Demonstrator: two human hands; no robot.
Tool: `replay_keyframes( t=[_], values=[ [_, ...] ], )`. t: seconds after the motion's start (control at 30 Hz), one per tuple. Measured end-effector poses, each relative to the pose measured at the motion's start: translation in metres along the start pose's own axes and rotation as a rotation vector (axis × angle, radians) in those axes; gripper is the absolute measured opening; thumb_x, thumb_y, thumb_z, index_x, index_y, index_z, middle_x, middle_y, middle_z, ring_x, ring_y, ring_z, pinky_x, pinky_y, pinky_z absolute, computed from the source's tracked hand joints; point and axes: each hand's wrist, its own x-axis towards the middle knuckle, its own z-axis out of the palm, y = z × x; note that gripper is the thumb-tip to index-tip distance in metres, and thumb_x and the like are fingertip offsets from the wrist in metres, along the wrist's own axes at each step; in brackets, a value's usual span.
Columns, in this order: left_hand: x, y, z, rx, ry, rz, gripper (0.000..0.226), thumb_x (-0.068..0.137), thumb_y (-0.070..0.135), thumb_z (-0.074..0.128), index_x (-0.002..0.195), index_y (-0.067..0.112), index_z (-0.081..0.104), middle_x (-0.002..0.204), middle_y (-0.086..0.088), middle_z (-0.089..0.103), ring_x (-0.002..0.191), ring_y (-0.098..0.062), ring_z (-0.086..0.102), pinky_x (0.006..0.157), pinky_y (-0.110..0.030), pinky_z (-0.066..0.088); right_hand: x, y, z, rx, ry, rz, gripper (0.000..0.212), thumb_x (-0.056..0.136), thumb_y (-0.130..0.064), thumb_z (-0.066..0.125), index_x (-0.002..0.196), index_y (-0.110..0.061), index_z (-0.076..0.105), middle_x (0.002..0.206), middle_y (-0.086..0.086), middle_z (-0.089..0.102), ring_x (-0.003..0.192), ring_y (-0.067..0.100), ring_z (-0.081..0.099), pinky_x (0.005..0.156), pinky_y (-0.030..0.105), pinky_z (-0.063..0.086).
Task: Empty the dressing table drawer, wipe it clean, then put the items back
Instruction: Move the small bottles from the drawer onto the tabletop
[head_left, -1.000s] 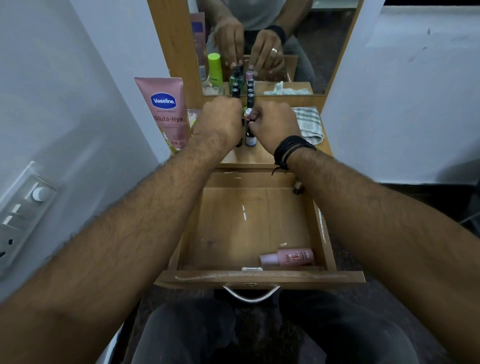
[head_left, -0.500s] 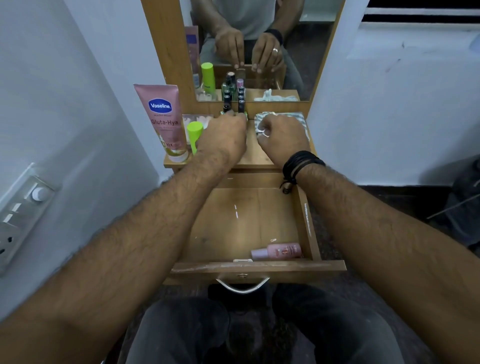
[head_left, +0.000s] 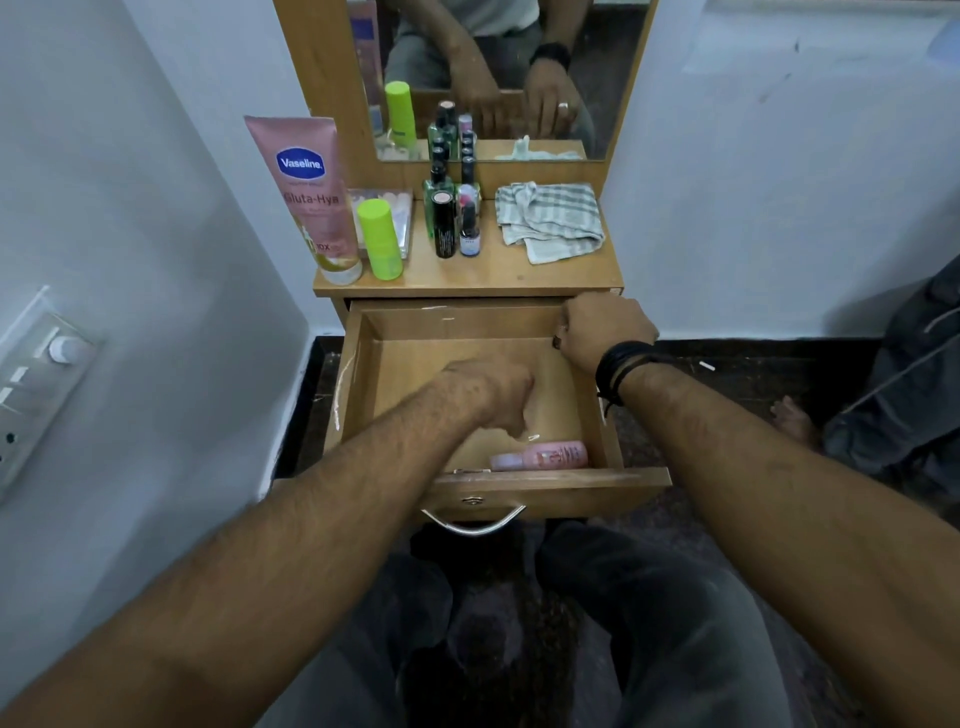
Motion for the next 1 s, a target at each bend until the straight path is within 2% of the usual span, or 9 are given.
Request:
replay_keyframes(
  t=[0.13, 0.2, 0.33, 0.4, 0.53, 0.6, 0.73, 0.87, 1.0],
  values=[
    [0.006, 0.0, 0.017, 0.026, -0.154, 0.007, 0.043, 0.083, 0.043, 0.079, 0.112, 0.012, 0.071, 0.093, -0.005, 0.072, 0.057, -0.012, 0.056, 0.066, -0.032, 0.056, 0.003, 0.002, 0.021, -0.077, 0.008, -0.021, 0.031, 0.092, -0.025, 0.057, 0.121, -0.022, 0.064, 0.122, 0.007, 0.06, 0.113, 0.034, 0.056, 0.087, 0.051, 0.053],
    [0.008, -0.001, 0.023, 0.045, -0.184, 0.012, 0.037, 0.083, 0.039, 0.079, 0.109, 0.013, 0.072, 0.095, -0.006, 0.073, 0.056, -0.012, 0.056, 0.056, -0.027, 0.05, 0.007, 0.002, 0.027, -0.096, 0.008, -0.034, 0.03, 0.092, -0.024, 0.056, 0.122, -0.024, 0.063, 0.124, 0.004, 0.058, 0.116, 0.033, 0.052, 0.084, 0.051, 0.05],
    [0.013, -0.005, 0.032, 0.024, -0.192, 0.021, 0.022, 0.086, 0.034, 0.074, 0.098, 0.015, 0.075, 0.08, 0.001, 0.069, 0.061, -0.012, 0.057, 0.056, -0.028, 0.047, 0.016, 0.004, 0.036, -0.121, 0.012, -0.034, 0.031, 0.093, -0.024, 0.056, 0.124, -0.026, 0.062, 0.127, 0.0, 0.053, 0.12, 0.033, 0.047, 0.082, 0.054, 0.047],
    [0.014, -0.006, 0.033, 0.003, -0.196, 0.033, 0.02, 0.087, 0.033, 0.074, 0.095, 0.015, 0.075, 0.076, 0.003, 0.067, 0.063, -0.013, 0.059, 0.059, -0.029, 0.05, 0.019, 0.003, 0.039, -0.13, 0.017, -0.034, 0.03, 0.095, -0.023, 0.056, 0.125, -0.024, 0.063, 0.13, 0.002, 0.05, 0.121, 0.034, 0.046, 0.083, 0.054, 0.047],
    [0.014, -0.01, 0.034, -0.041, -0.201, 0.06, 0.026, 0.087, 0.034, 0.071, 0.102, 0.013, 0.076, 0.095, -0.002, 0.074, 0.089, -0.021, 0.068, 0.083, -0.038, 0.059, 0.024, 0.0, 0.043, -0.149, 0.051, -0.038, 0.029, 0.097, -0.018, 0.055, 0.125, -0.018, 0.062, 0.131, 0.006, 0.05, 0.121, 0.035, 0.048, 0.085, 0.055, 0.049],
    [0.013, -0.012, 0.036, -0.056, -0.199, 0.073, 0.027, 0.087, 0.034, 0.07, 0.101, 0.011, 0.075, 0.097, -0.004, 0.074, 0.092, -0.022, 0.068, 0.085, -0.039, 0.058, 0.026, -0.001, 0.043, -0.137, 0.082, -0.053, 0.027, 0.098, -0.017, 0.054, 0.124, -0.017, 0.059, 0.129, 0.006, 0.051, 0.119, 0.034, 0.049, 0.083, 0.054, 0.049],
    [0.013, -0.019, 0.035, -0.079, -0.19, 0.091, 0.029, 0.084, 0.039, 0.072, 0.09, 0.01, 0.074, 0.088, -0.004, 0.073, 0.084, -0.021, 0.068, 0.078, -0.036, 0.058, 0.029, 0.0, 0.045, -0.136, 0.099, -0.094, 0.023, 0.098, -0.021, 0.052, 0.121, -0.019, 0.057, 0.125, 0.004, 0.056, 0.119, 0.032, 0.051, 0.088, 0.053, 0.05],
    [0.008, -0.027, 0.031, -0.104, -0.167, 0.085, 0.04, 0.079, 0.044, 0.074, 0.102, 0.011, 0.071, 0.097, -0.008, 0.073, 0.089, -0.027, 0.07, 0.08, -0.041, 0.06, 0.031, 0.002, 0.047, -0.156, 0.115, -0.121, 0.019, 0.099, -0.024, 0.051, 0.117, -0.02, 0.058, 0.122, 0.004, 0.059, 0.116, 0.031, 0.053, 0.092, 0.052, 0.049],
    [0.0, -0.036, 0.019, -0.183, -0.072, 0.084, 0.036, 0.081, 0.033, 0.075, 0.109, 0.012, 0.067, 0.094, -0.011, 0.073, 0.072, -0.029, 0.07, 0.062, -0.032, 0.056, 0.031, 0.003, 0.046, -0.162, 0.15, -0.135, 0.019, 0.099, -0.022, 0.048, 0.115, -0.019, 0.059, 0.12, 0.004, 0.06, 0.115, 0.031, 0.055, 0.093, 0.05, 0.048]
  ],
)
